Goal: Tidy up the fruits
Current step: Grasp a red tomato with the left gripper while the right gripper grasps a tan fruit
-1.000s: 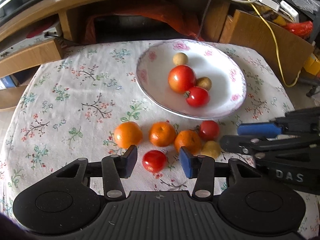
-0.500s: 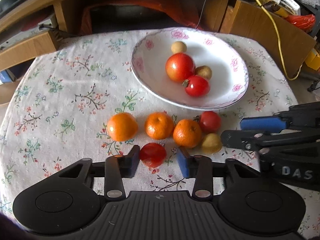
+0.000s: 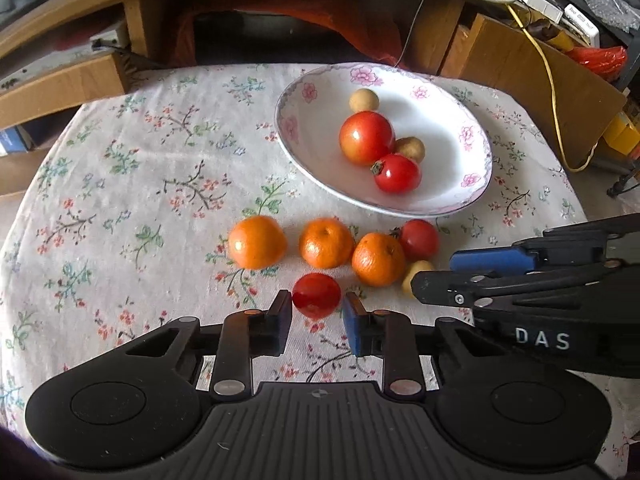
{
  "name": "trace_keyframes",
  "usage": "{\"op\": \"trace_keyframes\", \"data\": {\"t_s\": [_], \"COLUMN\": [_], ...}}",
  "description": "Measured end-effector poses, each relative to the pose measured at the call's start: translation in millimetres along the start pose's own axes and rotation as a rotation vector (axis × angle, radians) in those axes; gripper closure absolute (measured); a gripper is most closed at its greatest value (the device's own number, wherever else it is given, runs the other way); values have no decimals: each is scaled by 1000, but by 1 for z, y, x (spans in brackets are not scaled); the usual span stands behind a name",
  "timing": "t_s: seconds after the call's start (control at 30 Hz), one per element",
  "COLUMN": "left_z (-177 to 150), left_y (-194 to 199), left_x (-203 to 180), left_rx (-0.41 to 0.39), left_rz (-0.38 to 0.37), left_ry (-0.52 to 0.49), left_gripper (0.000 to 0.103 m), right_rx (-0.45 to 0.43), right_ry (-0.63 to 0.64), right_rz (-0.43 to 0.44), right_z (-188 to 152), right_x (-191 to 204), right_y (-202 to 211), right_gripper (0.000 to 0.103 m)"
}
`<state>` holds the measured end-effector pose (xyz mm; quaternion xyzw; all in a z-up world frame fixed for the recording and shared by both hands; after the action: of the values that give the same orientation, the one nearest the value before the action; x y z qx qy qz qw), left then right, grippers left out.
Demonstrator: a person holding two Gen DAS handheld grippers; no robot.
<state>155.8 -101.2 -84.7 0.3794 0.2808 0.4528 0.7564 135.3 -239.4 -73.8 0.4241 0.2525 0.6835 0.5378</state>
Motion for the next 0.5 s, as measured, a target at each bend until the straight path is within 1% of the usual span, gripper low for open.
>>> {"op": "trace_keyframes", "data": {"t_s": [0.13,0.2,0.37,0.47,0.5], "left_z": [0,3,6,9,9], "left_y": [-5,-4,-10,-12,-12], "left_x": [3,5,7,7,6], "left_rx": [14,5,12,7,9], "left_rz": [10,11,7,4,-2], "left_ry": [17,25,47,48,45], "left_gripper": [69,68,58,56,57], "right_rx": [16,25,10,12,15], "right_ry": [15,17,14,37,45], "right_rz": [-9,-19,-17,-29,-30], "right_z": [-2,-3,1,1,0], "right_x": [5,4,0,1,2], "right_y": [-10,-16,-19,-18,-17], "right_gripper": [70,70,70,72,74]}}
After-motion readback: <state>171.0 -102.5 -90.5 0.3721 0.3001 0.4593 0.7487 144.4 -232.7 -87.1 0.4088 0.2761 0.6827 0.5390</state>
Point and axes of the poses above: each gripper's, at about its wrist camera, not at the fingertips, and y roughly against the way its jaws point, x to its left, z to its top, the point moved 4 cm from there along -y, roughly the way its jaws point, and after that the axes turned 6 degrees about -x, right-handed, at the moved point
